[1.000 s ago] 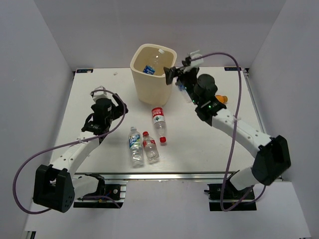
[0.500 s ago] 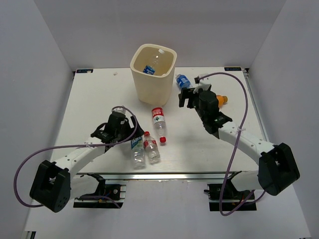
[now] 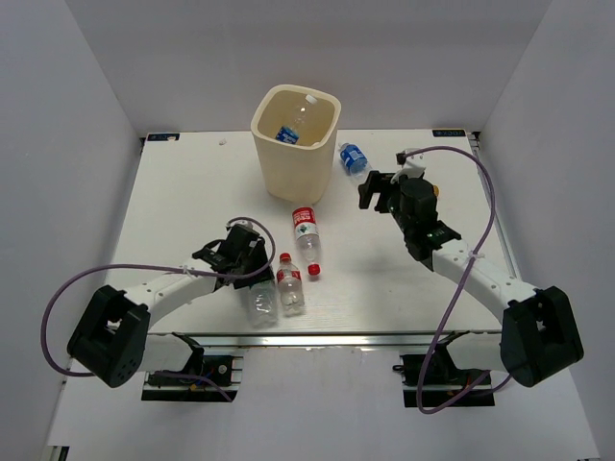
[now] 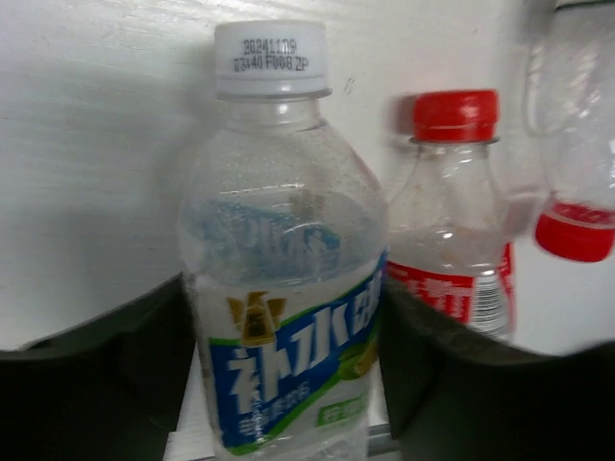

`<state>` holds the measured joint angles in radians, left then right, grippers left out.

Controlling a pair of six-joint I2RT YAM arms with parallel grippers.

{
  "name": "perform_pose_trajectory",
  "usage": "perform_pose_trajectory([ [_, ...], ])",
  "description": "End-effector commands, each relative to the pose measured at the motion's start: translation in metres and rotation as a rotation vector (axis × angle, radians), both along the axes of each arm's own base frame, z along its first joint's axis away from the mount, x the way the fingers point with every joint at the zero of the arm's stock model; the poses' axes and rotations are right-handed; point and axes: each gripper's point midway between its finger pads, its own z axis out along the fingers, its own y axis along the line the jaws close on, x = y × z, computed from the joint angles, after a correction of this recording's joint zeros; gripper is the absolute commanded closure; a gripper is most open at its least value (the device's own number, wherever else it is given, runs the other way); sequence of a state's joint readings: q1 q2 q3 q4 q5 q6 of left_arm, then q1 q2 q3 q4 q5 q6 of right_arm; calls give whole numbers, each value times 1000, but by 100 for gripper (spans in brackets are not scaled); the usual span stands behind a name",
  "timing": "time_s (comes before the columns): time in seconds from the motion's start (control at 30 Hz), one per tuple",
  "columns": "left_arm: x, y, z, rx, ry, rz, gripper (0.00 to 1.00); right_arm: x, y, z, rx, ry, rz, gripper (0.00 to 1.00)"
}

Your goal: Put the plastic bottles in the bin

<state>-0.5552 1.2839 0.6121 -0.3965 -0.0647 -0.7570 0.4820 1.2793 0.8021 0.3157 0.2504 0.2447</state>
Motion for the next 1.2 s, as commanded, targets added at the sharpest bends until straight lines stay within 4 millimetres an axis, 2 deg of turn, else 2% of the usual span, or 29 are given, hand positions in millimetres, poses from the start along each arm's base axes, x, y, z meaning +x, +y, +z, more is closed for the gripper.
perform_pose_trajectory([
  [0.0,0,4,-3,53,14,-2,39,0,-5,16,49,-39,-13,11],
  [0.1,6,11,4,89,-2,29,55,0,-8,14,57,-32,-16,11],
  [0.13,16,13,15,100,-45,55,63,-1,-8,14,60,-32,-13,11],
  [0.2,25,19,29,129,-84,89,67,-2,-9,15,62,-35,-13,11],
  [0.23,35,27,40,162,-135,130,71,-2,-10,16,61,-38,-18,11],
  [0.27,50,24,63,151,-196,155,72,-2,-12,18,62,-43,-23,11],
  [0.33,73,26,95,168,-308,179,81,-1,-13,20,66,-50,-28,11],
  [0.37,90,19,127,137,-390,178,83,-1,-14,20,65,-52,-26,11],
  [0.43,114,7,170,121,-536,118,86,-1,-14,23,65,-59,-22,11],
  [0.47,130,-3,211,84,-634,108,89,-1,-16,24,60,-61,-27,11],
  [0.53,143,-8,251,110,-741,48,89,-1,-22,23,56,-61,-47,11],
  [0.63,163,-18,340,78,-1019,9,90,-1,-29,24,56,-68,-66,11],
  [0.7,170,-24,379,96,-1142,-28,87,-2,-31,25,57,-74,-69,11],
  [0.77,180,-29,418,66,-1274,1,88,-2,-34,27,59,-86,-73,11],
  [0.87,207,-49,453,95,-1407,-37,92,-1,-35,26,53,-86,-72,11],
  [0.9,215,-53,459,129,-1437,-53,92,-2,-35,25,49,-85,-68,11],
  [0.93,233,-63,462,163,-1458,-62,94,-2,-36,23,46,-83,-67,11],
  [1.0,248,-71,470,222,-1523,-76,95,-2,-36,19,38,-80,-61,11],
  [1.03,256,-75,467,239,-1537,-75,95,-2,-37,20,32,-85,-64,11],
  [1.13,290,-83,441,243,-1504,-85,96,0,-42,17,16,-83,-79,11],
  [1.17,304,-90,425,250,-1465,-111,97,1,-43,17,13,-86,-81,11],
])
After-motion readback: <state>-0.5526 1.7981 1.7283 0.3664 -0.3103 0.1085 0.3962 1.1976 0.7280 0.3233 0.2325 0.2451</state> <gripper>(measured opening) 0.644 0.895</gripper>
